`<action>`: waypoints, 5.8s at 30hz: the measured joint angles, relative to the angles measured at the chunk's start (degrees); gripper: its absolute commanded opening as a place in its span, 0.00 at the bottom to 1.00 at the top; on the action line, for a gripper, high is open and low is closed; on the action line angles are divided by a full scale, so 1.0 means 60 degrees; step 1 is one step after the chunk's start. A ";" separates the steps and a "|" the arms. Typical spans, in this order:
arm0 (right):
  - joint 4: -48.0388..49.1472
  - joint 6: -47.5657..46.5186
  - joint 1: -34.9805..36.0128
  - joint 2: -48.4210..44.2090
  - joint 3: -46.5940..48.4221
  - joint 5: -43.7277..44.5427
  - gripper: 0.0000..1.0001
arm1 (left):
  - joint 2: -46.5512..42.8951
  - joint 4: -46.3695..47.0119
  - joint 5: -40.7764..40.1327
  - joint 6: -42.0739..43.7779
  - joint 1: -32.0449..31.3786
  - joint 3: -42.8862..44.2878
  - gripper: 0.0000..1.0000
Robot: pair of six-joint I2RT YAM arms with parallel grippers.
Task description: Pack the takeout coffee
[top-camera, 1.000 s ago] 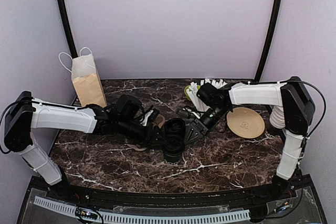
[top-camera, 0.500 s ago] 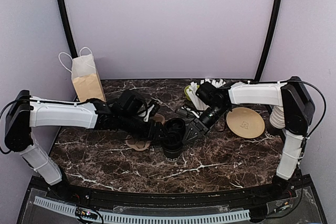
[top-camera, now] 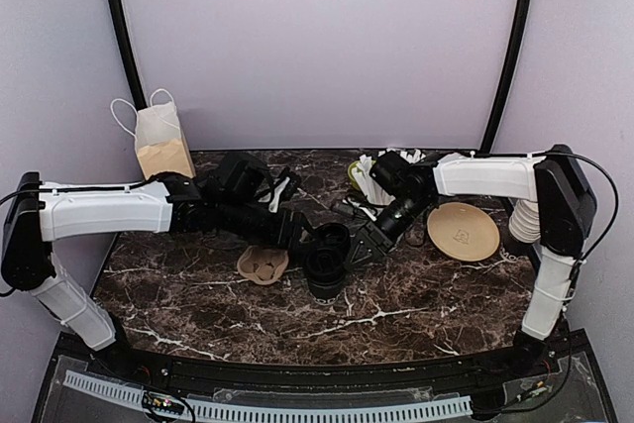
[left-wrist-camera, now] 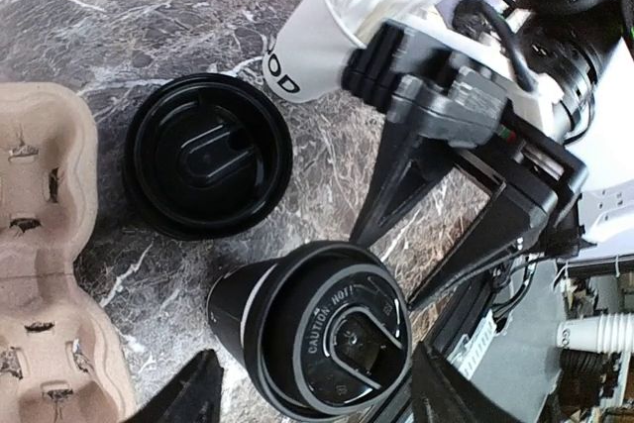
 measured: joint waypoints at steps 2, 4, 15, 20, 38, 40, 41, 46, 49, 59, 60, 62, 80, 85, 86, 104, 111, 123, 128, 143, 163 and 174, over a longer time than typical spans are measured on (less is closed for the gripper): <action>0.0015 0.0000 0.0000 -0.0102 0.0000 0.0131 0.46 | -0.0004 -0.0004 -0.0033 -0.0102 0.0135 0.0018 0.55; 0.0036 0.0004 0.0000 -0.0215 0.0000 0.0266 0.45 | -0.0007 0.0055 -0.0036 -0.0310 0.0342 -0.0066 0.49; 0.0106 0.0004 0.0000 -0.0361 -0.0004 0.0765 0.48 | 0.0186 0.0856 0.0954 -0.0943 0.1027 -0.0780 0.48; 0.0106 0.0004 0.0000 -0.0295 0.0000 0.0798 0.48 | 0.0426 0.1184 0.1472 -0.0965 0.1024 -0.0794 0.48; 0.0102 0.0015 0.0000 -0.0018 0.0026 0.0699 0.46 | 0.0823 0.1606 0.2044 -0.1180 0.1038 -0.1224 0.40; 0.0091 0.0055 0.0000 0.0015 0.0047 0.0692 0.45 | 0.0823 0.1628 0.2040 -0.1177 0.1042 -0.1239 0.40; 0.0062 0.0091 0.0000 0.0047 0.0087 0.0703 0.45 | 0.0823 0.1628 0.2029 -0.1173 0.1042 -0.1239 0.39; -0.0084 0.0299 0.0007 0.0237 0.0219 0.0586 0.44 | 0.0903 0.1610 0.1894 -0.1100 0.1060 -0.1239 0.37; -0.0171 0.0426 0.0084 0.0353 0.0306 0.0492 0.44 | 0.1016 0.1555 0.1774 -0.0940 0.1053 -0.1235 0.35; -0.0240 0.0656 0.0266 0.0393 0.0342 0.0594 0.42 | 0.0947 0.1902 0.1446 -0.0783 0.0885 -0.1388 0.33; -0.0255 0.0656 0.0270 0.0393 0.0357 0.0605 0.41 | 0.0929 0.1851 0.1373 -0.0758 0.0863 -0.1359 0.34; -0.0273 0.0648 0.0291 0.0375 0.0379 0.0627 0.41 | 0.0885 0.1672 0.1188 -0.0692 0.0809 -0.1271 0.36; -0.0066 -0.0149 0.0310 0.0321 0.0313 0.0441 0.51 | 0.0503 0.0801 0.0288 -0.0095 0.0656 -0.0787 0.52; -0.0087 -0.0240 0.0313 0.0120 0.0175 0.0637 0.52 | 0.0455 0.0954 0.0361 -0.0120 0.0656 -0.0714 0.56; -0.0102 -0.0251 0.0313 0.0076 0.0171 0.0674 0.53 | 0.0415 0.0940 0.0353 -0.0131 0.0656 -0.0714 0.57; -0.0011 -0.0459 0.0313 -0.0277 0.0080 0.1938 0.41 | -0.1905 0.0120 0.0521 -0.1730 0.0652 -0.2342 0.52; 0.0120 -0.0426 0.0313 -0.0255 0.0321 0.2401 0.41 | -0.1789 0.0627 0.1195 -0.2408 0.0619 -0.2860 0.49; 0.0120 -0.0423 0.0313 -0.0182 0.0335 0.2616 0.41 | -0.0681 0.1392 0.1741 -0.2463 0.0619 -0.2728 0.47; 0.0102 -0.0426 0.0313 -0.0186 0.0339 0.2583 0.41 | -0.0331 0.1453 0.1840 -0.2415 0.0619 -0.2546 0.47; -0.0120 -0.0637 0.0313 -0.0368 0.0335 0.2146 0.44 | -0.0353 0.0168 0.0943 -0.2171 0.0619 -0.1829 0.55; -0.0120 -0.0641 0.0313 -0.0645 0.0262 0.1738 0.49 | 0.0076 0.0827 0.0976 -0.2087 0.0623 -0.1184 0.53; -0.0018 -0.0426 0.0313 -0.0142 0.0262 0.1596 0.47 | 0.0492 0.1093 0.1224 -0.1974 0.0670 -0.1100 0.47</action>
